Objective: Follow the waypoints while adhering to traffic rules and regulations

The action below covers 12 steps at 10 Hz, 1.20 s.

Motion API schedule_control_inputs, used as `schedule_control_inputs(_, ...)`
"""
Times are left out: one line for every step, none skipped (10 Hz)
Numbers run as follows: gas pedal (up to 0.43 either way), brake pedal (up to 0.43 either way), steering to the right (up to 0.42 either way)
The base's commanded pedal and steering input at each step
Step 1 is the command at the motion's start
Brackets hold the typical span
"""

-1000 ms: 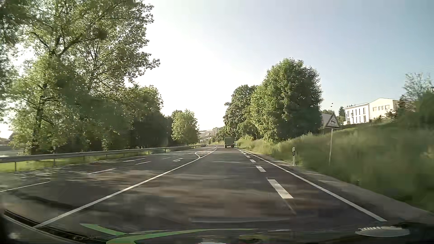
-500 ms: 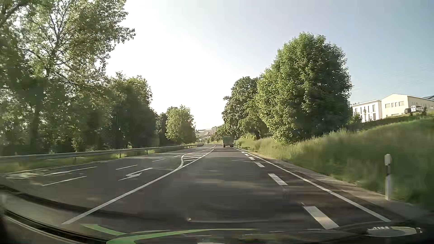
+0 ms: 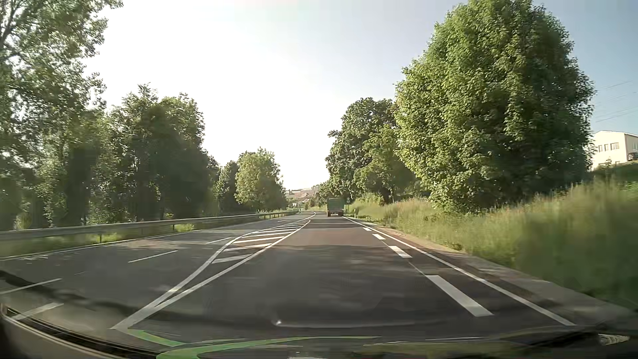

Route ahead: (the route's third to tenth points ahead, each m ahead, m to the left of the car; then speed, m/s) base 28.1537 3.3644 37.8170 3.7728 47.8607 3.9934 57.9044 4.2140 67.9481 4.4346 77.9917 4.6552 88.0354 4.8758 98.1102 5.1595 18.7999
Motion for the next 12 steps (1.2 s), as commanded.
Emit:
schedule_control_inputs(0.0, 0.189, -0.001)
schedule_control_inputs(0.0, 0.201, 0.0)
schedule_control_inputs(0.0, 0.207, -0.001)
schedule_control_inputs(0.0, 0.213, -0.001)
schedule_control_inputs(0.0, 0.22, -0.001)
schedule_control_inputs(0.0, 0.22, -0.001)
schedule_control_inputs(0.0, 0.22, 0.0)
schedule_control_inputs(0.0, 0.22, -0.001)
schedule_control_inputs(0.0, 0.22, -0.001)
schedule_control_inputs(0.0, 0.213, -0.001)
schedule_control_inputs(0.0, 0.213, 0.0)
schedule_control_inputs(0.0, 0.207, -0.001)
